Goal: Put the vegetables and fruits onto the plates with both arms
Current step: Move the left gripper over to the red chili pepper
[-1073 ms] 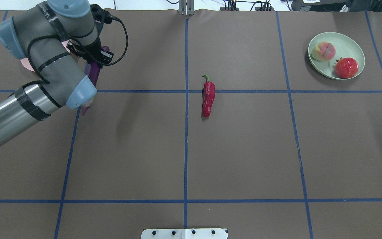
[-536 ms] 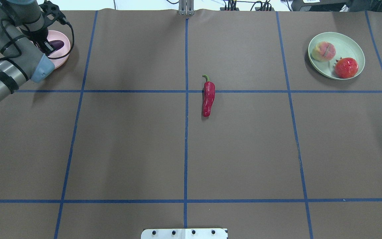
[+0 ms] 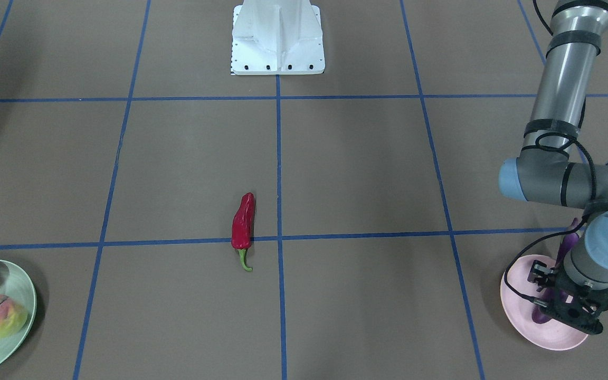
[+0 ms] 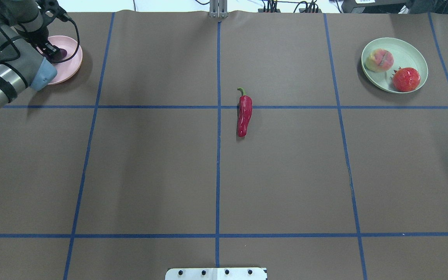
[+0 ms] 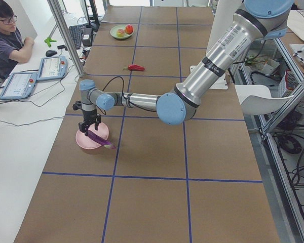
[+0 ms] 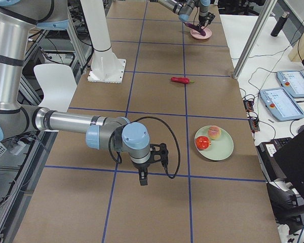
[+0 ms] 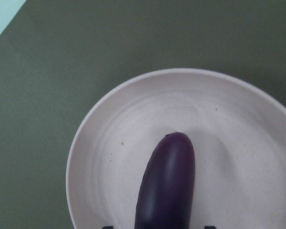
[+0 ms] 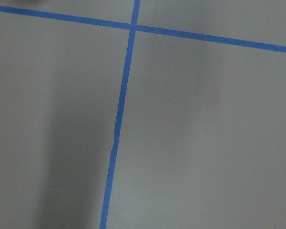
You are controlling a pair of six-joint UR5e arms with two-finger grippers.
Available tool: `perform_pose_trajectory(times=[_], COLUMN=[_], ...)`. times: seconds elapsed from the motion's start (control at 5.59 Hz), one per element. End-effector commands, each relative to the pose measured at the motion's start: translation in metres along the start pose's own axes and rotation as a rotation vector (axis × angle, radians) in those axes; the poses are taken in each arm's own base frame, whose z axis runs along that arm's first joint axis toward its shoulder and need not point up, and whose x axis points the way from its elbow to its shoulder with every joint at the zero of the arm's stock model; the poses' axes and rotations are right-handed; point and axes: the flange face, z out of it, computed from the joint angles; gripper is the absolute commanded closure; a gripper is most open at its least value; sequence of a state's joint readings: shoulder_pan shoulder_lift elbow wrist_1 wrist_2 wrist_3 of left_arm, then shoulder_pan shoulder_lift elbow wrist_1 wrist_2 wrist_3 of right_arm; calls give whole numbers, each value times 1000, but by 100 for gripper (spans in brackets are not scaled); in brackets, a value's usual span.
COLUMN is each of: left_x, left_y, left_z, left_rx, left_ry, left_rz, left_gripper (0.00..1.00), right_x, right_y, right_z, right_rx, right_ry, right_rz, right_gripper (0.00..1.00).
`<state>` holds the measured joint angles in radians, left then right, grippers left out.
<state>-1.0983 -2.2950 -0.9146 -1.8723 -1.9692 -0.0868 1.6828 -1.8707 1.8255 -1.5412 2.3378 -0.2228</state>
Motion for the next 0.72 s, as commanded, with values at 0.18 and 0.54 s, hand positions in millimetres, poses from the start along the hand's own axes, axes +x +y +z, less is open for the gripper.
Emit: perform_pose_trajectory(times=[0.18, 0.54], left_x=[104, 278], left_y=[-41, -36], left_z=[-70, -125], left_rx=[71, 82], left_ry=[200, 376], left_rz=[-332, -583], left_gripper=[0, 0], right_x=[0, 0], right_y=[0, 0], right_z=[0, 0], right_rx=[0, 1], right_ry=[0, -1], right_rz=[0, 0], right_gripper=[0, 0])
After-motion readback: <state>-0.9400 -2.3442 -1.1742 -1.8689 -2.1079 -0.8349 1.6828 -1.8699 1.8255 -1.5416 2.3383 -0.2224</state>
